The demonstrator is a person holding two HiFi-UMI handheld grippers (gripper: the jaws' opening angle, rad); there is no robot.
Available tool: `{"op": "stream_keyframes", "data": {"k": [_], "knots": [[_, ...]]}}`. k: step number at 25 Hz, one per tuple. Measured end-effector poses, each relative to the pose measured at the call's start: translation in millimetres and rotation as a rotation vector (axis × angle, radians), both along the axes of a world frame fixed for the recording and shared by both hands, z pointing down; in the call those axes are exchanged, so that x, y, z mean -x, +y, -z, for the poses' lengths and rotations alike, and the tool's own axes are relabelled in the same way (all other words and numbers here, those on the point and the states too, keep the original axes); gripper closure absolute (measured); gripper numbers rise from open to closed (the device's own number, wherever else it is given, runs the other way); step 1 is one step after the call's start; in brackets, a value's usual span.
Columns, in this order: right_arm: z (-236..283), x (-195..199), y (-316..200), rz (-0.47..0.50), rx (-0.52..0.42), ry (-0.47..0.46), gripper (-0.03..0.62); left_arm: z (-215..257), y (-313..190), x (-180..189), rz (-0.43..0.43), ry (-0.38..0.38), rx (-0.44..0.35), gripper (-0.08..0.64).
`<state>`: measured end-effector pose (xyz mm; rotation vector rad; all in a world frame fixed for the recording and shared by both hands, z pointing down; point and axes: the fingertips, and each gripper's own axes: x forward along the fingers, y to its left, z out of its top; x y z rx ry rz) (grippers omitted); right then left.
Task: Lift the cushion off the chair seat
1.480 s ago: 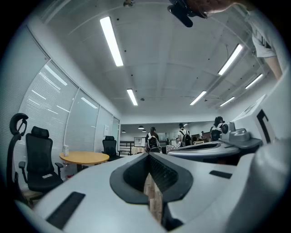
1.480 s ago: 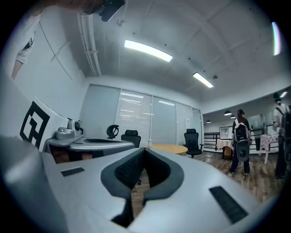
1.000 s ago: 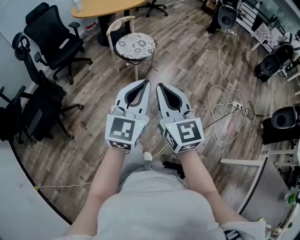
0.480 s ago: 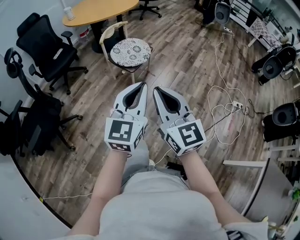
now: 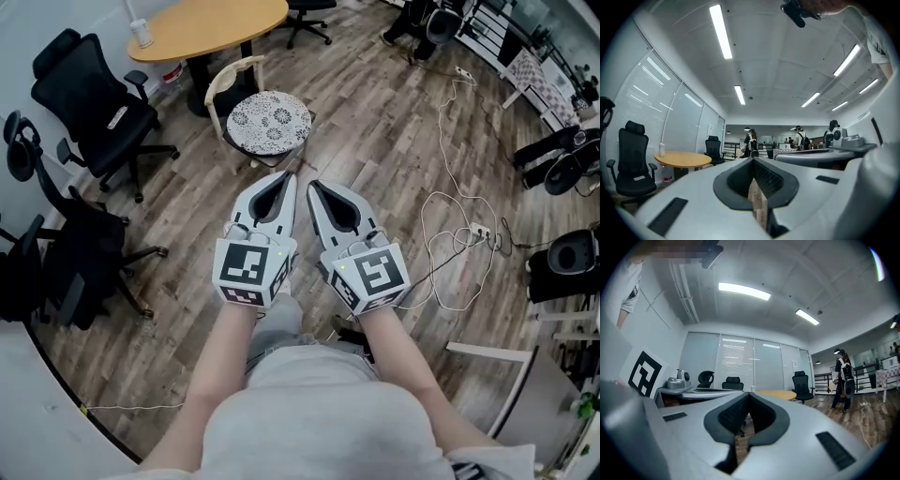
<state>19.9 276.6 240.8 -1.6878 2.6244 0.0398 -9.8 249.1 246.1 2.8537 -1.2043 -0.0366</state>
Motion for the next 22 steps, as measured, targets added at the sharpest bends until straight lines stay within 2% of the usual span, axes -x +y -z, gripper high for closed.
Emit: {"op": "stream_keyframes", "data": {"k": [13,22], "knots": [[-9.3,5.9,-110.6,-0.047,0.037,-0.002,0.569,-12.2,-114.0,10.9,-0.019,0.009,0.04,0.557],[-14.4,5.4,-157.8,-0.058,0.055,0.002,0.569,-19.0,-164.2,14.2,-0.015,0.03,0.07,0.557]]}}
